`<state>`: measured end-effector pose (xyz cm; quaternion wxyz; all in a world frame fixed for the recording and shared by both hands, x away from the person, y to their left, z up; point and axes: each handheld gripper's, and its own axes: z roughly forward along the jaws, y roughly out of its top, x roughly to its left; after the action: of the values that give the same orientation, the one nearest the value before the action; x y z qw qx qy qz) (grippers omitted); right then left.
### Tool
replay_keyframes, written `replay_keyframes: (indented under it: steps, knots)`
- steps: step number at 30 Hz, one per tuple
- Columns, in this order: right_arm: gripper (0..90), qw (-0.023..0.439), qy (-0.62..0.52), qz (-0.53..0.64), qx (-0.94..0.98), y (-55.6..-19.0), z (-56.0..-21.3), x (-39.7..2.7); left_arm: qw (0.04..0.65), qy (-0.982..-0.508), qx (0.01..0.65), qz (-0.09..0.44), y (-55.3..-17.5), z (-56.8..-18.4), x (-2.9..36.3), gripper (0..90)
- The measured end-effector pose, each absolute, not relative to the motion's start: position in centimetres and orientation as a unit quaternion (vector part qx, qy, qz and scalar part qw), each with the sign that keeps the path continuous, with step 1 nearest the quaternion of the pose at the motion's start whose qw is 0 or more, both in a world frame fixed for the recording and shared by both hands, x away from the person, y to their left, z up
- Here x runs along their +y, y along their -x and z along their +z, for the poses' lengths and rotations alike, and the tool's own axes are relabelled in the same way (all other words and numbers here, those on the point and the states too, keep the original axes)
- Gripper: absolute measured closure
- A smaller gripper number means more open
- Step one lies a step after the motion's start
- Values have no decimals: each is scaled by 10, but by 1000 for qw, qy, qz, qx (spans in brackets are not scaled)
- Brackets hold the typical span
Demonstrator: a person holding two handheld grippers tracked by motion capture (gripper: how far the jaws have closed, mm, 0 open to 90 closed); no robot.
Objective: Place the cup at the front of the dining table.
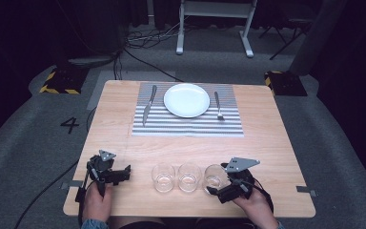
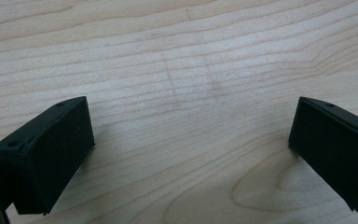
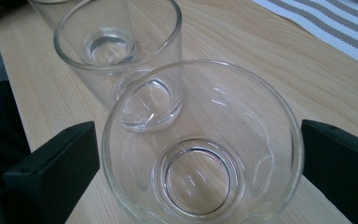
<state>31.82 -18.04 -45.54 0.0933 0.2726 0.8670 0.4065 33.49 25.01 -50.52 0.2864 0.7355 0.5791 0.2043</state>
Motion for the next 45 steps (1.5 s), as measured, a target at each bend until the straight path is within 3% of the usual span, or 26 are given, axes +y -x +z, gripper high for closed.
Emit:
replay_keyframes:
  steps: [6,22,45]
  knots:
    - [174,92,-271,400,871,-319,-464,-176,287,-735,579,204,-335,-505,250,1]
    - [187,98,-285,386,872,-321,-457,-181,287,-735,579,204,-335,-505,250,1]
    - [187,98,-304,377,870,-349,-411,-186,287,-735,579,204,-335,-505,250,1]
